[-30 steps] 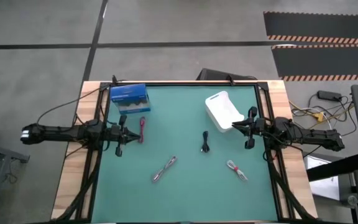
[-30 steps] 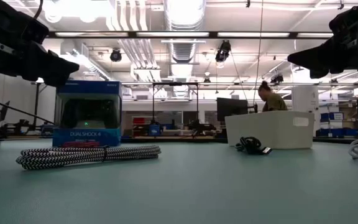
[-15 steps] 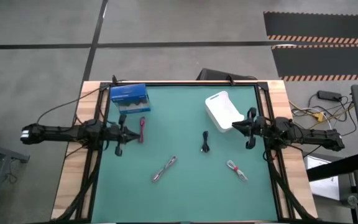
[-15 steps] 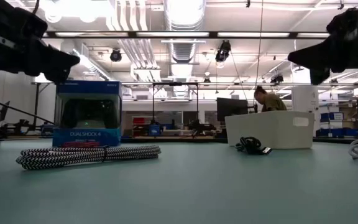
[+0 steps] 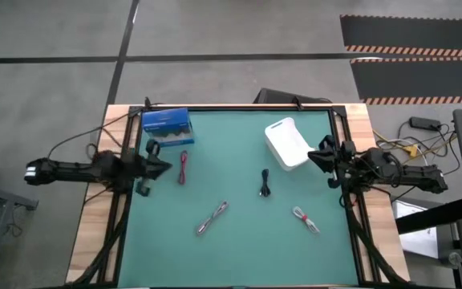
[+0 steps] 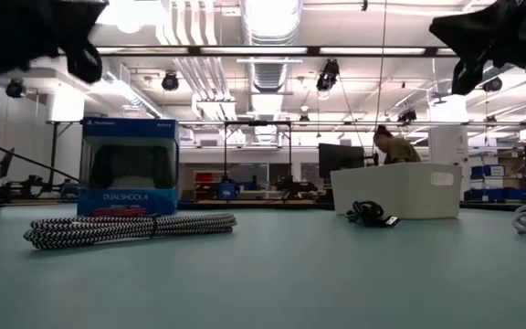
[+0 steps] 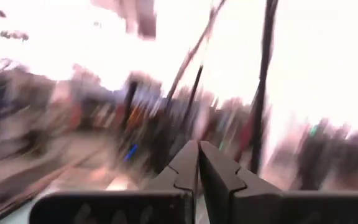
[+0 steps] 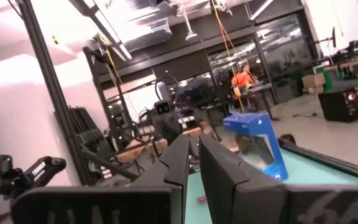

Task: Pick and place USB-C Cables
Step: Put the black and white charger cable into the white container

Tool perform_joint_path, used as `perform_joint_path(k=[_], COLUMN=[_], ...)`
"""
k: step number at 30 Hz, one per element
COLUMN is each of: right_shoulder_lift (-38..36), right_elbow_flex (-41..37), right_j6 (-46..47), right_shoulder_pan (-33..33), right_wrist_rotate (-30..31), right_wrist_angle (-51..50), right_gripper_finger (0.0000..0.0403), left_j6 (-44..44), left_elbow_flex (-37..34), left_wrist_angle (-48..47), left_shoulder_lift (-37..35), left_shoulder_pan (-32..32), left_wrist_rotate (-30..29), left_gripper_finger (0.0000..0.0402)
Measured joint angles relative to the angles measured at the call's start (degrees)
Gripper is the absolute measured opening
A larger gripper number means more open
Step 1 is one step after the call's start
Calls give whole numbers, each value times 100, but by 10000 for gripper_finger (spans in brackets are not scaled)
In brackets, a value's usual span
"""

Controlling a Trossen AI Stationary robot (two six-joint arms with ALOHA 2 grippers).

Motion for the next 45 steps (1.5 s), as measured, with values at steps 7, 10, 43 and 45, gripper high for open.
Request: perform_joint_path(k=[7, 10, 43, 45], right_shoulder_lift=[265, 400, 536, 528], right_elbow_flex=[443, 633, 1070, 1070], right_j6=[-226, -216, -1856, -1855], right_shoulder_pan=[0, 0, 0, 0], right_wrist_rotate=[4, 5, -46, -46], right_wrist_angle=[-13, -15, -549, -542], right_gripper_finger=[29, 29, 29, 29], left_j6=[-6, 0, -1913, -1970], left_elbow_flex=[317, 520, 2631, 2929], left_wrist_angle=[1049, 1114, 1143, 555], left_shoulder_lift=[220, 483, 4281, 4497], left_shoulder_pan=[-9, -11, -86, -124], left_wrist_rotate=[827, 913, 869, 809], left_gripper_finger=[0, 0, 0, 0])
